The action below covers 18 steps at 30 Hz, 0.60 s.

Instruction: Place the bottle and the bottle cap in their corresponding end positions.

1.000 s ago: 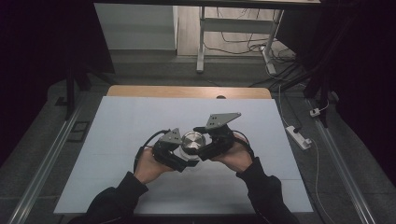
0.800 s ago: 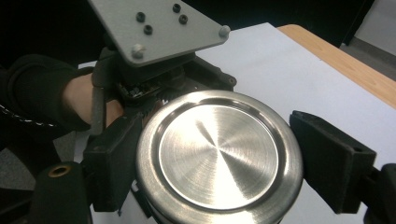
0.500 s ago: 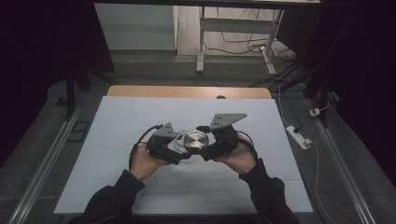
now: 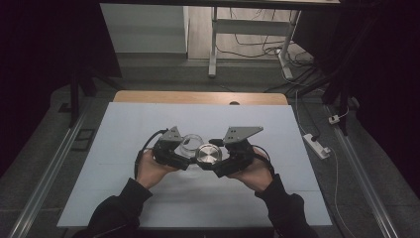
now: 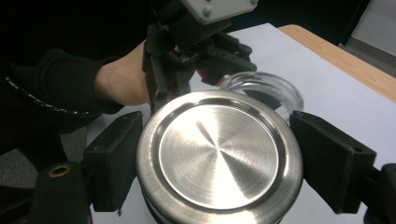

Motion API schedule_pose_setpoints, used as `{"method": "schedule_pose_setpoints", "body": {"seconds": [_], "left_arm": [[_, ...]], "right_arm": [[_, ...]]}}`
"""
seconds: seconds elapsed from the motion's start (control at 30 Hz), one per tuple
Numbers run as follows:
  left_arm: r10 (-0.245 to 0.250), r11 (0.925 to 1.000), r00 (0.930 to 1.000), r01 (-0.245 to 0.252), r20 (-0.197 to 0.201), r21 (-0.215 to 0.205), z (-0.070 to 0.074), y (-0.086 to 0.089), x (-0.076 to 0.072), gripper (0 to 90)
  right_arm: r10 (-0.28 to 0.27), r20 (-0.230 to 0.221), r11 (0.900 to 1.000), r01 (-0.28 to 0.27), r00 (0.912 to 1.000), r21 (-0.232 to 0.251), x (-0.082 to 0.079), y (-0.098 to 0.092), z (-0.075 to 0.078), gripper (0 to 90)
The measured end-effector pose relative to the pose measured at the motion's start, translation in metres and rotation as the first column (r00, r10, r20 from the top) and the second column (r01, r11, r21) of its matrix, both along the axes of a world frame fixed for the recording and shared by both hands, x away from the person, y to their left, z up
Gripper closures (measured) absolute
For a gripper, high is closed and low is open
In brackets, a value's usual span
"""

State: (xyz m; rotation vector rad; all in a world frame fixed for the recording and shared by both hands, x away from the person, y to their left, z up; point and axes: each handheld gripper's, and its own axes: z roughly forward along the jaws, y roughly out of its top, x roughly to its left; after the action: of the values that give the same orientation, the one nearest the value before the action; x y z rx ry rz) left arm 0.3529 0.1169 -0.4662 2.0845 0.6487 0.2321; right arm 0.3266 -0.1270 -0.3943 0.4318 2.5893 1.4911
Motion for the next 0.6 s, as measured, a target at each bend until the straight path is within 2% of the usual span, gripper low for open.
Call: {"method": "schedule_pose_setpoints", "body": {"seconds": [0.4, 0.6], "left_arm": [[0.02, 0.9998, 0.9998, -0.02, -0.001, -0.008, -0.002, 0.002, 0.007, 15.7], [0.024, 0.9997, 0.9997, -0.024, 0.009, 0.005, -0.002, 0.0, 0.012, 15.8]], "right_arm": [[0.007, 0.002, 1.0, -0.007, 1.0, -0.018, -0.012, 0.001, -0.014, 19.8], [0.017, 0.005, 1.0, -0.017, 0.9998, -0.023, -0.021, 0.002, -0.022, 19.7]]}}
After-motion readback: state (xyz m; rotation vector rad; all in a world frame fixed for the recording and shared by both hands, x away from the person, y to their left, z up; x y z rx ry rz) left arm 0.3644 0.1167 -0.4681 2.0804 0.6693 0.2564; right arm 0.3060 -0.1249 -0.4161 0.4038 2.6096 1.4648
